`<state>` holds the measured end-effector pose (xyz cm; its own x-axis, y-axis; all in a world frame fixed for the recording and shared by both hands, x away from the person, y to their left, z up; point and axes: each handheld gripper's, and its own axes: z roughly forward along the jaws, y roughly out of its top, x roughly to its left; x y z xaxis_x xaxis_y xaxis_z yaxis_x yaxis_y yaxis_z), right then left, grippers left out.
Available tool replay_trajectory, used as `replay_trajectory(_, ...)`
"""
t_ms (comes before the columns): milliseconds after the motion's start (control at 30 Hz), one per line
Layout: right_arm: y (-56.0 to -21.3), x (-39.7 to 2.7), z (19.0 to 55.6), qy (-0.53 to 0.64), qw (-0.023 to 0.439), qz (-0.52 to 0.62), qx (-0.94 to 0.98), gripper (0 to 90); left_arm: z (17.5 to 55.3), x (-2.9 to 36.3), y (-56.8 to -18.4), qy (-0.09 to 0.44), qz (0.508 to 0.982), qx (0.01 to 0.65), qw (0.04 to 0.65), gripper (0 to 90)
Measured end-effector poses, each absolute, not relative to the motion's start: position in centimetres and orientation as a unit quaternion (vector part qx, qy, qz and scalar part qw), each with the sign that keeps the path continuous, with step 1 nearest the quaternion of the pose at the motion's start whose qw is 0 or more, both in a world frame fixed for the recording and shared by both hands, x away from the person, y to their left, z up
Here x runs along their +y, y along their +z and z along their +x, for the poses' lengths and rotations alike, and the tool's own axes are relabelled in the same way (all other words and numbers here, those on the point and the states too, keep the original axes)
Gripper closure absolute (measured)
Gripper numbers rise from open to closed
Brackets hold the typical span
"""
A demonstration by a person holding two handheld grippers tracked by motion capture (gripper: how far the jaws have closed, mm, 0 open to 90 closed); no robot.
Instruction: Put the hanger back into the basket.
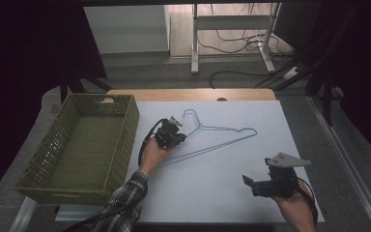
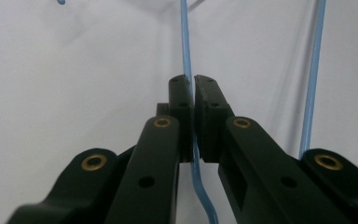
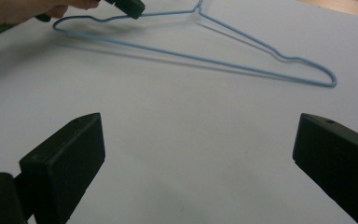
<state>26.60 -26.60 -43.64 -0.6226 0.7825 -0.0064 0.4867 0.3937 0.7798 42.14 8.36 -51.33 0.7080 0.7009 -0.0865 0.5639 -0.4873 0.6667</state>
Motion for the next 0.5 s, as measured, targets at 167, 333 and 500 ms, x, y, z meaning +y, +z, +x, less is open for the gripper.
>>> replay_trajectory(167, -42.5, -25.0, 29.4, 0.379, 0.186, 0.396, 0.816, 1.9, 41.8, 8.5, -51.7, 0.098, 0.857, 0.366, 0.350, 87.0)
replay_trajectory(333, -42.1, -23.7, 30.9, 0.381, 0.177, 0.389, 0.820, 1.6, 41.9, 8.6, -52.0, 0.099, 0.856, 0.370, 0.348, 87.0)
replay_trajectory(500, -41.9, -23.1, 31.3, 0.380, 0.175, 0.382, 0.824, 1.6, 41.6, 8.8, -51.9, 0.101, 0.857, 0.365, 0.350, 87.0)
